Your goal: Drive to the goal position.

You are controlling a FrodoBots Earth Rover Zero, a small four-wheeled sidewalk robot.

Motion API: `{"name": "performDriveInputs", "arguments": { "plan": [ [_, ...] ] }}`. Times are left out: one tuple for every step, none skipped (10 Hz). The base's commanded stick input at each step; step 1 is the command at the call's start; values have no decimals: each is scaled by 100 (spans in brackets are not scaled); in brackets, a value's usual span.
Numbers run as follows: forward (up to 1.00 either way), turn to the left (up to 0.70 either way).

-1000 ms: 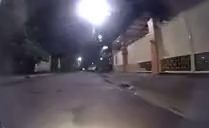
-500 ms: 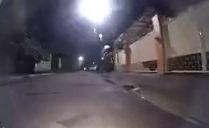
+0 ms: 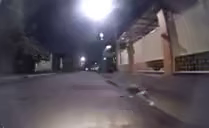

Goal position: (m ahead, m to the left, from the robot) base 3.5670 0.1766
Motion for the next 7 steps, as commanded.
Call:
{"name": "performDriveInputs", "arguments": {
  "plan": [
    [70, 0],
    [70, 0],
    [70, 0],
    [70, 0],
    [70, 0],
    [70, 0],
    [70, 0]
  ]
}}
